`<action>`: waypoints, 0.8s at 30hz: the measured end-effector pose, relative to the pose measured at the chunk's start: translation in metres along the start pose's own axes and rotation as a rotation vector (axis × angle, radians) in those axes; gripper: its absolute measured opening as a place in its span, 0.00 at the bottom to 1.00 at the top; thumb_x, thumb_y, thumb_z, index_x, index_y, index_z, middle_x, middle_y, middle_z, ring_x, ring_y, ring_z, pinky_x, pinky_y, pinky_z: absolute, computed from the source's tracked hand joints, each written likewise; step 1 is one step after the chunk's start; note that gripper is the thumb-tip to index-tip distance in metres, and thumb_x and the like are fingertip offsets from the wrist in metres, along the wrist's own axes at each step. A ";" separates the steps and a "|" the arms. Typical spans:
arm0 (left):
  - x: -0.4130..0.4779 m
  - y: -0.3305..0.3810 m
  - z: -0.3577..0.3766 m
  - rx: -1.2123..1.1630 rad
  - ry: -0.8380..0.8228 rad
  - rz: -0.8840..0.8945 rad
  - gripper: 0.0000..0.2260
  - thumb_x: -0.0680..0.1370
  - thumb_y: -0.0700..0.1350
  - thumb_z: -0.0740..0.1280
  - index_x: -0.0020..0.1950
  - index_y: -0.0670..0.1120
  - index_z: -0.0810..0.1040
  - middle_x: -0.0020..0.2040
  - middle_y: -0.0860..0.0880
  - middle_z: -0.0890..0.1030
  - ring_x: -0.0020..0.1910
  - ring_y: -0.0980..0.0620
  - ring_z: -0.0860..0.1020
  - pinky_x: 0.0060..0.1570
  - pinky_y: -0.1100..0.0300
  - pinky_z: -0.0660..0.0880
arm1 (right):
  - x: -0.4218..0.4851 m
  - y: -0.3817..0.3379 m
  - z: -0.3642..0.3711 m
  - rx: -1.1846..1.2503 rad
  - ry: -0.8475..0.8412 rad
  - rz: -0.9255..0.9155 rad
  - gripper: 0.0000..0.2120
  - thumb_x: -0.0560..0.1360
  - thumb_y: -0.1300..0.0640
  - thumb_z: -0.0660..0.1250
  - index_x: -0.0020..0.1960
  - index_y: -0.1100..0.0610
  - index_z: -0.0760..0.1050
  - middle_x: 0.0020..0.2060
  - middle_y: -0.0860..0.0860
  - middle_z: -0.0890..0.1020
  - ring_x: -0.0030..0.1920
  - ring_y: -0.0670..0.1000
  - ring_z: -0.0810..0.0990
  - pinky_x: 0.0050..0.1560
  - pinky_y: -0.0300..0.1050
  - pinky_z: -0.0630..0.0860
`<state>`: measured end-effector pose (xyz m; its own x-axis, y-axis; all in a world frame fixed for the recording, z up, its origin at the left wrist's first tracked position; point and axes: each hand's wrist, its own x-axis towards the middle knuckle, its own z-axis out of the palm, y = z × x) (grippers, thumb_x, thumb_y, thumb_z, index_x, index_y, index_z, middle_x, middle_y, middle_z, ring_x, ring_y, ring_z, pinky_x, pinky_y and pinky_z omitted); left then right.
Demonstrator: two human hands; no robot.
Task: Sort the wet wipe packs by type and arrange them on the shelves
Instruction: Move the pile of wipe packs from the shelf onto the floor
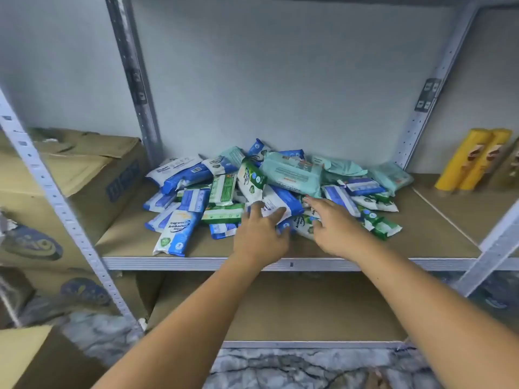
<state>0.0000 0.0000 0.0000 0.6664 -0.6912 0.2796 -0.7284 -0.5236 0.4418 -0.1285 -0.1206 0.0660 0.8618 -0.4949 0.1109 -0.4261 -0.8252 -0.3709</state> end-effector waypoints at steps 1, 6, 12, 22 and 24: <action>0.006 0.000 0.005 0.054 -0.001 0.010 0.23 0.78 0.60 0.59 0.74 0.61 0.69 0.74 0.41 0.62 0.69 0.33 0.65 0.65 0.42 0.70 | 0.015 0.007 0.003 -0.025 0.010 -0.021 0.29 0.81 0.58 0.61 0.80 0.49 0.59 0.77 0.48 0.64 0.75 0.54 0.64 0.72 0.53 0.65; 0.026 -0.010 0.024 0.018 0.133 0.013 0.19 0.78 0.64 0.59 0.62 0.60 0.81 0.75 0.41 0.65 0.67 0.36 0.72 0.57 0.44 0.77 | 0.098 0.028 0.008 -0.196 0.054 -0.039 0.36 0.77 0.51 0.69 0.81 0.48 0.56 0.79 0.52 0.59 0.77 0.57 0.58 0.75 0.57 0.62; 0.062 0.000 0.018 0.106 0.200 -0.196 0.35 0.70 0.77 0.61 0.52 0.45 0.81 0.59 0.46 0.71 0.49 0.41 0.79 0.42 0.52 0.76 | 0.164 0.033 0.014 -0.252 0.011 -0.028 0.49 0.71 0.37 0.73 0.82 0.45 0.48 0.81 0.50 0.49 0.80 0.57 0.50 0.78 0.62 0.53; 0.074 -0.024 0.013 -0.252 0.081 -0.158 0.35 0.69 0.49 0.78 0.73 0.48 0.67 0.65 0.50 0.59 0.58 0.45 0.75 0.54 0.56 0.75 | 0.174 0.030 0.006 -0.212 0.136 0.029 0.58 0.57 0.34 0.81 0.79 0.52 0.60 0.70 0.51 0.68 0.70 0.57 0.66 0.70 0.54 0.64; 0.075 -0.025 0.011 -0.267 0.059 -0.155 0.34 0.69 0.51 0.75 0.72 0.47 0.67 0.64 0.50 0.58 0.61 0.45 0.74 0.59 0.54 0.75 | 0.165 0.033 0.005 -0.185 0.171 0.019 0.57 0.56 0.35 0.81 0.79 0.51 0.61 0.69 0.50 0.69 0.69 0.56 0.68 0.70 0.52 0.66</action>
<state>0.0669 -0.0442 0.0007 0.7802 -0.5789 0.2370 -0.5549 -0.4658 0.6892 0.0012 -0.2283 0.0678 0.8009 -0.5367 0.2657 -0.4984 -0.8433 -0.2013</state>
